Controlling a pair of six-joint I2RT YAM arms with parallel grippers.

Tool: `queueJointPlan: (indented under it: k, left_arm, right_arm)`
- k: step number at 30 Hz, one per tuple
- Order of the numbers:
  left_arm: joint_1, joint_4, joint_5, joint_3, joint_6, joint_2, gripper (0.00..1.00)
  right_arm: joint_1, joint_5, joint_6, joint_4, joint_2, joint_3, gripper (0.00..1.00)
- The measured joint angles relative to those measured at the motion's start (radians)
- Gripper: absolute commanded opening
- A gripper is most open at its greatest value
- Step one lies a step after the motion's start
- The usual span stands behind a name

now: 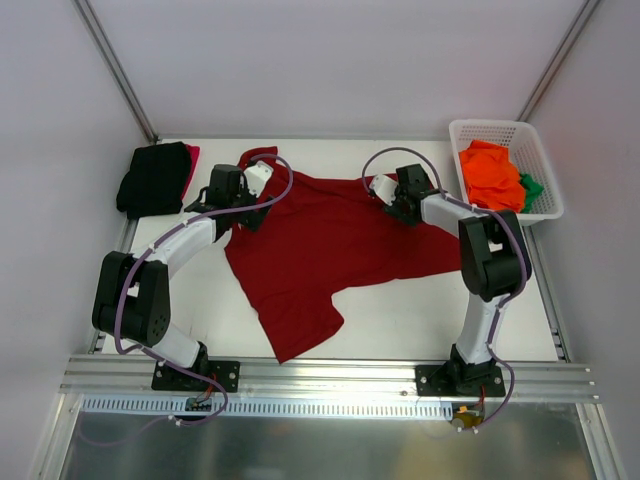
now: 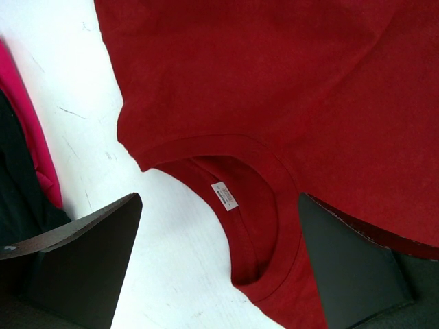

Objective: Fold and stack the t-shirts
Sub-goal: Flatten the tshirt out

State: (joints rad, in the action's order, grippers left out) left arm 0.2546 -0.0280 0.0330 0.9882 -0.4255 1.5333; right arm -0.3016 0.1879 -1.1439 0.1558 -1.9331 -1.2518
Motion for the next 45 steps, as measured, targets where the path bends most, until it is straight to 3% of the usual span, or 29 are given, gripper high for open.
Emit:
queueJointPlan:
  k: [6,20,29,31,36,41,44,45]
  left_arm:
    - [0.000,0.000,0.000,0.000,0.000,0.000,0.99]
    - [0.000,0.000,0.000,0.000,0.000,0.005,0.99]
    - [0.000,-0.001,0.001,0.000,0.000,0.021,0.99]
    - [0.000,-0.001,0.001,0.000,0.000,0.021,0.99]
    - [0.000,-0.001,0.002,0.000,-0.001,0.021,0.99]
    - [0.000,-0.002,0.001,0.000,-0.001,0.021,0.99]
    - [0.000,-0.003,0.001,0.000,0.000,0.021,0.99]
    - [0.000,-0.003,0.001,0.000,-0.001,0.021,0.99]
  right_arm:
    - [-0.002,0.039,-0.024,-0.060,-0.032,0.014,0.31]
    - [-0.004,0.036,-0.025,-0.136,-0.045,0.018,0.36]
    - [-0.004,0.041,-0.069,-0.283,-0.067,0.020,0.37]
    - [-0.004,0.043,-0.082,-0.307,-0.092,0.020,0.39]
    - [-0.006,0.066,-0.108,-0.350,-0.109,0.018,0.67]
    - [-0.005,0.082,-0.114,-0.379,-0.108,0.016,0.73]
    - [-0.005,0.084,-0.114,-0.383,-0.108,0.016,0.67]
    - [-0.005,0.083,-0.114,-0.382,-0.108,0.016,0.48]
